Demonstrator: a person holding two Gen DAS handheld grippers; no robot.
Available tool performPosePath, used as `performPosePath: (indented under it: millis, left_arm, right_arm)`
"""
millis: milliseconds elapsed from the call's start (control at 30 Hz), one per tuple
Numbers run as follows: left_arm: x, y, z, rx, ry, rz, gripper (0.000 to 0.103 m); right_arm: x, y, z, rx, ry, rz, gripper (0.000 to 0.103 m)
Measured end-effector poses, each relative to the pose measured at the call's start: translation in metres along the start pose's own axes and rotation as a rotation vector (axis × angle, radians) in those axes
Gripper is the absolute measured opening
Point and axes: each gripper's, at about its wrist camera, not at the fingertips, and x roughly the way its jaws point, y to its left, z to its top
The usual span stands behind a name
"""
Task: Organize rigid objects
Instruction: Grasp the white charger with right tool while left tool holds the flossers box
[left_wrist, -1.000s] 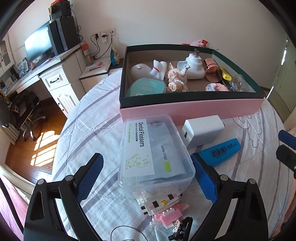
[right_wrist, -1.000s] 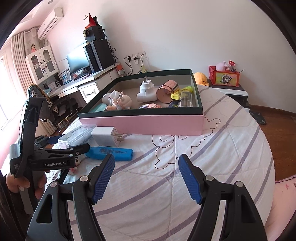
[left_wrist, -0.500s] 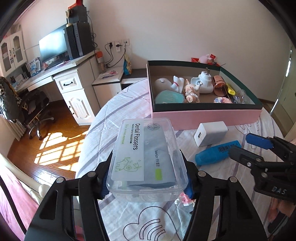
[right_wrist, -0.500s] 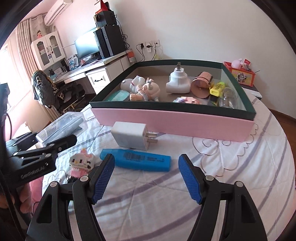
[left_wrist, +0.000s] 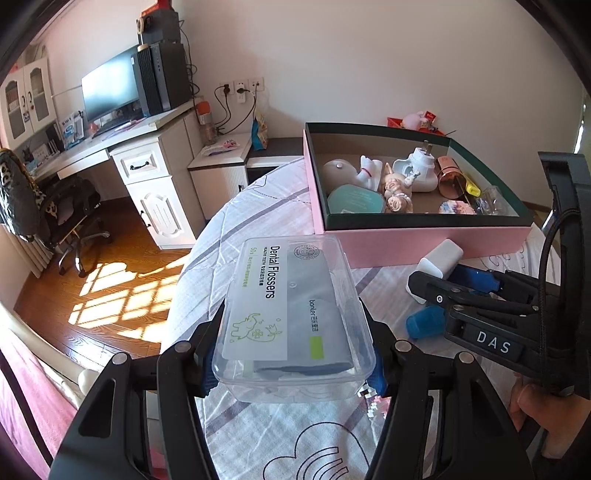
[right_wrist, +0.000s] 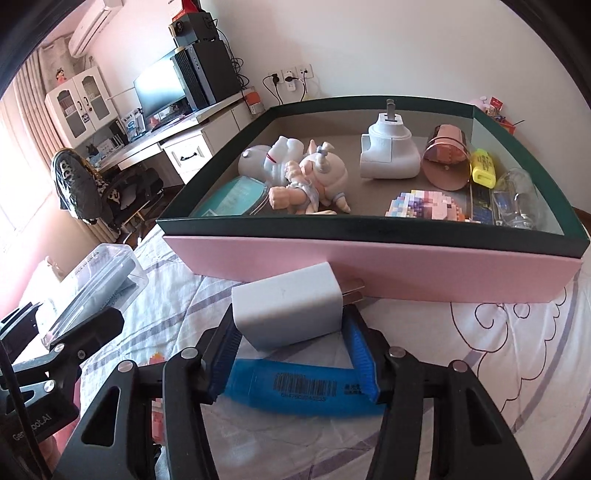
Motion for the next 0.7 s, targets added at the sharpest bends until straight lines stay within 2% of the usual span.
performPosePath:
  millis: [267,333,367,400,433,500,533,567,600,633,700]
  left_arm:
    - [-0.027,-0.019,0.013,0.024,-0.065,-0.026,0.061]
    - [-0.032,-0.025,0.018,0.032,-0.081,-0.038,0.061]
    - [-0.033,-0.027,0.021,0.035,-0.082,-0.05,0.061]
    - [-0.034,-0.031,0.024,0.04,-0.083,-0.06,0.061]
    - [-0.035,-0.033,0.026,0.043,-0.086,-0.066,0.061]
    - [-0.034,-0.04,0.029,0.053,-0.086,-0.072,0.061]
    - [-0.034,-0.042,0.029,0.05,-0.084,-0.073,0.061]
    - [-0.033,-0.043,0.029,0.047,-0.082,-0.075,0.061]
    - [-0.033,-0.044,0.027,0.047,-0.08,-0.079,0.061]
    - [-0.032,-0.045,0.026,0.051,-0.075,-0.079,0.061]
    - [-0.03,-0.047,0.024,0.06,-0.071,-0.071,0.061]
  right_arm:
    - [-0.053,-0.006,-0.006,-0.009,-0.112,0.027,0.054]
    - [-0.069,-0.008,-0.005,-0.016,-0.139,0.03,0.05]
    - [-0.075,-0.009,-0.004,-0.022,-0.15,0.03,0.035]
    - [-0.081,-0.012,-0.002,-0.028,-0.16,0.037,0.006]
    - [-0.084,-0.016,0.0,-0.032,-0.155,0.031,0.007]
    - [-0.079,-0.021,0.001,-0.052,-0.087,0.005,0.008]
    - [-0.08,-0.025,-0.002,-0.039,-0.1,0.009,0.008]
    - [-0.081,-0.03,-0.005,-0.032,-0.1,0.002,0.011]
    - [-0.08,-0.033,-0.009,-0.025,-0.086,-0.01,0.03]
    - [-0.08,-0.037,-0.014,-0.016,-0.076,-0.024,0.059]
    - [-0.083,-0.041,-0.026,-0.022,-0.096,-0.053,0.079]
